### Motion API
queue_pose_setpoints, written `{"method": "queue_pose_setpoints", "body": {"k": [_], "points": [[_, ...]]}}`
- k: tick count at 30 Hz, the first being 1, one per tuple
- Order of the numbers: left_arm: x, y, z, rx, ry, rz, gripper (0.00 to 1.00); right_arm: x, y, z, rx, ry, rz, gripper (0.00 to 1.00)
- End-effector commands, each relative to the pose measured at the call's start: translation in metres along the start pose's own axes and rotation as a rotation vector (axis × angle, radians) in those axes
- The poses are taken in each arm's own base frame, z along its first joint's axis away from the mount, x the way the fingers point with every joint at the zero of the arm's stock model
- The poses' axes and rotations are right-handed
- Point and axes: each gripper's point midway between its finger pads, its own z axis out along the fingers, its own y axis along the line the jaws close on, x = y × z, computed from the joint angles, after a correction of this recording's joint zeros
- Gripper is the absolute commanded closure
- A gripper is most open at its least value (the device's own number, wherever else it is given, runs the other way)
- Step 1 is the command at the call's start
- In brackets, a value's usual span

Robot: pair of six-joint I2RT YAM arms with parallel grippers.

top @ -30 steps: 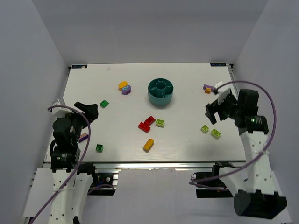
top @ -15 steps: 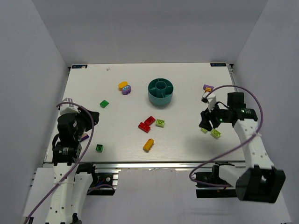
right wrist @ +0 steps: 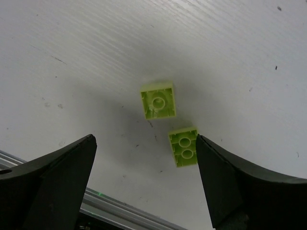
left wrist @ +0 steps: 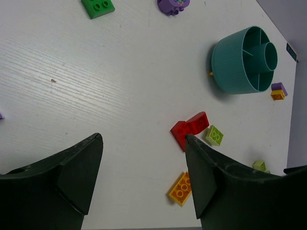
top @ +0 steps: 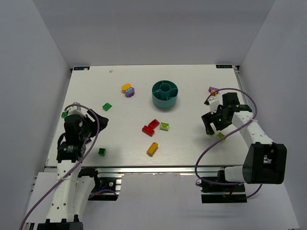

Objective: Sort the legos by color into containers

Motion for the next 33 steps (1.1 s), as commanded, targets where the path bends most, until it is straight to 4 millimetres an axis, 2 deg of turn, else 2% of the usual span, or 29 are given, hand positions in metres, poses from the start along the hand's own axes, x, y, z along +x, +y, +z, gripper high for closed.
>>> {"method": "queue_pose_setpoints", "body": {"k": [1,6,13,22,27,29,31,32,33], "points": [[0.003,-0.002,0.005,0.017,0.017,-0.014,0.21,-0.014,-0.006,0.011,0.042,-0.024,-0.08,0.12],[0.008,-0.002,0.009,0.021,0.045,-0.009,0.21,-0.012,-0.007,0.031,-0.008,0.027,-0.106,0.26],[0.007,-0.002,0.008,0.019,0.039,-0.017,0.21,-0.002,-0.017,0.047,0.037,0.069,-0.119,0.29],[0.009,-0.004,0.01,0.034,0.037,-0.044,0.21,0.003,-0.024,0.063,0.056,0.097,-0.129,0.38],[0.01,-0.004,0.01,0.034,0.043,-0.046,0.21,0.003,-0.022,0.066,0.034,0.097,-0.142,0.55],[0.01,-0.004,0.01,0.032,0.042,-0.052,0.21,0.001,-0.02,0.065,0.025,0.083,-0.152,0.66],[0.01,-0.005,0.01,0.035,0.04,-0.057,0.21,-0.007,-0.014,0.061,-0.007,0.049,-0.171,0.77],[0.01,-0.004,0.01,0.035,0.041,-0.06,0.21,-0.014,-0.013,0.056,-0.015,0.029,-0.178,0.87],[0.011,-0.004,0.01,0.036,0.043,-0.061,0.21,-0.024,-0.012,0.049,-0.021,-0.009,-0.193,0.91]]}}
